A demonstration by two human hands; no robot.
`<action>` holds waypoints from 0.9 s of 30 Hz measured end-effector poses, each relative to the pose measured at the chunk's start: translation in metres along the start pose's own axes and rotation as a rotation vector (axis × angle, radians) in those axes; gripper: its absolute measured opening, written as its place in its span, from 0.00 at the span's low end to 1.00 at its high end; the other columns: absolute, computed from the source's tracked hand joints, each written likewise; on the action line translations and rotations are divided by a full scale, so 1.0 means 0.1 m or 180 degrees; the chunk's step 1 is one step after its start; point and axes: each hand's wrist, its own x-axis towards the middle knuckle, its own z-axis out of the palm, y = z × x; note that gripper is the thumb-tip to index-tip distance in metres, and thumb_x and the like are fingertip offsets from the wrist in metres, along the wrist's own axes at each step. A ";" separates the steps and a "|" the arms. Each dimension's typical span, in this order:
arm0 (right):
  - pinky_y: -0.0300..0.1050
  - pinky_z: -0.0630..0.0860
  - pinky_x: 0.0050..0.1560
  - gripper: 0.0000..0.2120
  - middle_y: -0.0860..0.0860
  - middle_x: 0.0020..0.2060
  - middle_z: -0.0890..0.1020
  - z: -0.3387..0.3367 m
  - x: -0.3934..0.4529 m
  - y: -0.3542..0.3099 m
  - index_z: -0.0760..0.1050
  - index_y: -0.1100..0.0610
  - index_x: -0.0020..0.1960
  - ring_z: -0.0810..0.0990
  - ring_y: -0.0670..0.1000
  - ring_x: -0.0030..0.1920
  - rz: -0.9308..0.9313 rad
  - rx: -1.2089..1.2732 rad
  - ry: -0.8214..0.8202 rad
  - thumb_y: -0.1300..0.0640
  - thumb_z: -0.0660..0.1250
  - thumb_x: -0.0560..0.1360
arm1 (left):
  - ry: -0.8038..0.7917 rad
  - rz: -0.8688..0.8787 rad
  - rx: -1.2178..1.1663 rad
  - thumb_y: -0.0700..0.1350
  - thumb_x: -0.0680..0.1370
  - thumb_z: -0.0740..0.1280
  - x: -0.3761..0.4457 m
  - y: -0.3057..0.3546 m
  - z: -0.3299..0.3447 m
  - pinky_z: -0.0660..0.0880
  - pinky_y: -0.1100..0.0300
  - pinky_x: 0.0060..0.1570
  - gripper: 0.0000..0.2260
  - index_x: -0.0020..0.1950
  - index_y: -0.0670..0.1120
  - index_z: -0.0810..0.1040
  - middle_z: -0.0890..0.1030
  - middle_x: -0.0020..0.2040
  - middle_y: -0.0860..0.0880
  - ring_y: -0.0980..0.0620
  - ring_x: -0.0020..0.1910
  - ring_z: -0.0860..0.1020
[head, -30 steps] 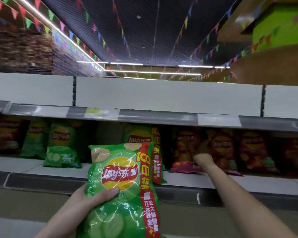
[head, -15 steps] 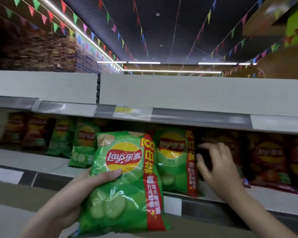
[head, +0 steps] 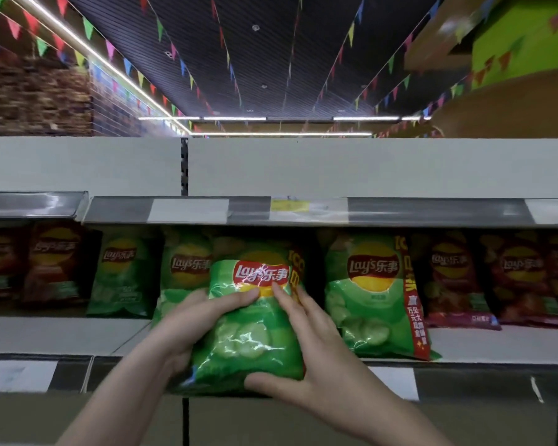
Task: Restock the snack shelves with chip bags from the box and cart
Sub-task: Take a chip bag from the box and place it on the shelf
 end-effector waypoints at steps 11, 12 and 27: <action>0.48 0.56 0.74 0.45 0.57 0.74 0.56 0.11 0.54 0.20 0.44 0.45 0.79 0.54 0.58 0.76 0.0678 -0.1140 0.0316 0.37 0.68 0.73 | 0.0224 0.0041 0.0695 0.51 0.73 0.73 0.94 -0.16 0.04 0.80 0.54 0.50 0.20 0.56 0.37 0.80 0.83 0.45 0.42 0.44 0.45 0.82; 0.48 0.59 0.72 0.44 0.58 0.72 0.60 0.10 0.60 0.20 0.46 0.48 0.78 0.58 0.59 0.74 0.0759 -0.1231 0.0301 0.38 0.68 0.73 | 0.0255 0.0002 0.0699 0.50 0.74 0.72 1.00 -0.18 0.05 0.79 0.52 0.52 0.20 0.57 0.37 0.79 0.83 0.46 0.41 0.44 0.46 0.82; 0.52 0.61 0.72 0.38 0.58 0.76 0.51 0.22 1.32 0.46 0.47 0.55 0.79 0.57 0.63 0.73 0.0717 -0.1664 0.0543 0.63 0.64 0.75 | 0.0397 0.1421 0.2570 0.44 0.82 0.59 1.12 -0.29 0.20 0.65 0.56 0.64 0.33 0.79 0.45 0.42 0.58 0.76 0.40 0.39 0.71 0.65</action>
